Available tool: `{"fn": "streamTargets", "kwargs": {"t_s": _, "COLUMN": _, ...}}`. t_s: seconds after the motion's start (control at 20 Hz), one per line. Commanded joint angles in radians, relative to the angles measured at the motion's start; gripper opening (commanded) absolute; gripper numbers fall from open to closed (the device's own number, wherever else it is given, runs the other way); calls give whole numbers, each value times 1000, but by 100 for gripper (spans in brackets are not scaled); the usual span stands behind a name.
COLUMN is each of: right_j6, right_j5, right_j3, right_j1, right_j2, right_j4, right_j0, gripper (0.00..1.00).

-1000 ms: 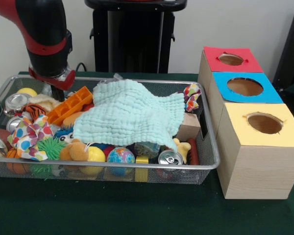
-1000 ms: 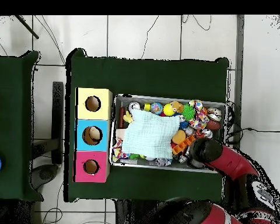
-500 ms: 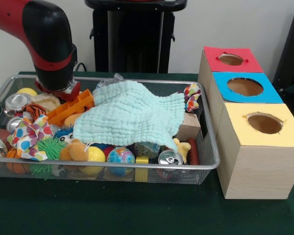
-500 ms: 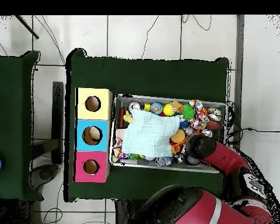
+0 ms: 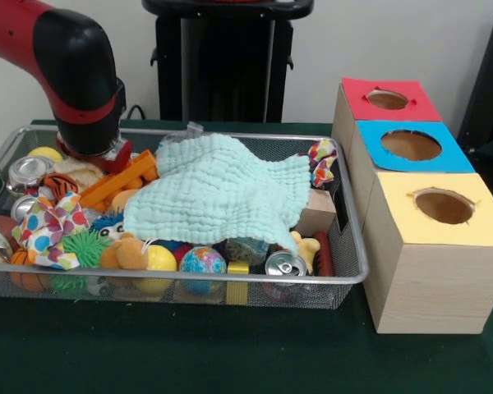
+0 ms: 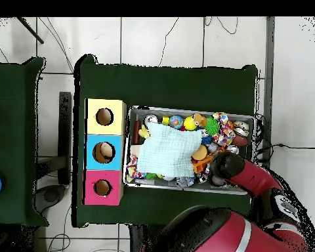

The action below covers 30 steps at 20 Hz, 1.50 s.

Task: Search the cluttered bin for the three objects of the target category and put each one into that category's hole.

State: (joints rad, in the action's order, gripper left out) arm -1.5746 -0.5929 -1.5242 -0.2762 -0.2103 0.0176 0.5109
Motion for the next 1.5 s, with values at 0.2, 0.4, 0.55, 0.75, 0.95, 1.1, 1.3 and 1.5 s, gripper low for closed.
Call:
{"fn": "streamTargets", "kwargs": {"t_s": 0.2, "right_j6": -121, "right_j5": 76, "right_j3": -137, "right_j1": -19, "right_j2": 90, "right_j4": 4, "right_j0": 41, "gripper": 100}}
{"fn": "streamTargets", "kwargs": {"t_s": 0.4, "right_j6": -118, "right_j5": 238, "right_j3": -226, "right_j1": -134, "right_j2": 122, "right_j4": 33, "right_j0": 59, "gripper": 100}}
{"fn": "streamTargets", "kwargs": {"t_s": 0.55, "right_j6": -93, "right_j5": 287, "right_j3": -322, "right_j1": -297, "right_j2": 140, "right_j4": 56, "right_j0": 64, "gripper": 100}}
{"fn": "streamTargets", "kwargs": {"t_s": 0.75, "right_j6": -80, "right_j5": 202, "right_j3": -363, "right_j1": -389, "right_j2": 117, "right_j4": 46, "right_j0": 40, "gripper": 100}}
{"fn": "streamTargets", "kwargs": {"t_s": 0.95, "right_j6": -53, "right_j5": 243, "right_j3": -382, "right_j1": -382, "right_j2": 166, "right_j4": 49, "right_j0": 86, "gripper": 100}}
{"fn": "streamTargets", "kwargs": {"t_s": 1.1, "right_j6": -41, "right_j5": 283, "right_j3": -404, "right_j1": -383, "right_j2": 210, "right_j4": 54, "right_j0": 127, "gripper": 0}}
{"fn": "streamTargets", "kwargs": {"t_s": 1.3, "right_j6": -41, "right_j5": 303, "right_j3": -414, "right_j1": -381, "right_j2": 220, "right_j4": 72, "right_j0": 145, "gripper": 0}}
{"fn": "streamTargets", "kwargs": {"t_s": 1.5, "right_j6": -46, "right_j5": 285, "right_j3": -418, "right_j1": -372, "right_j2": 215, "right_j4": 86, "right_j0": 149, "gripper": 0}}
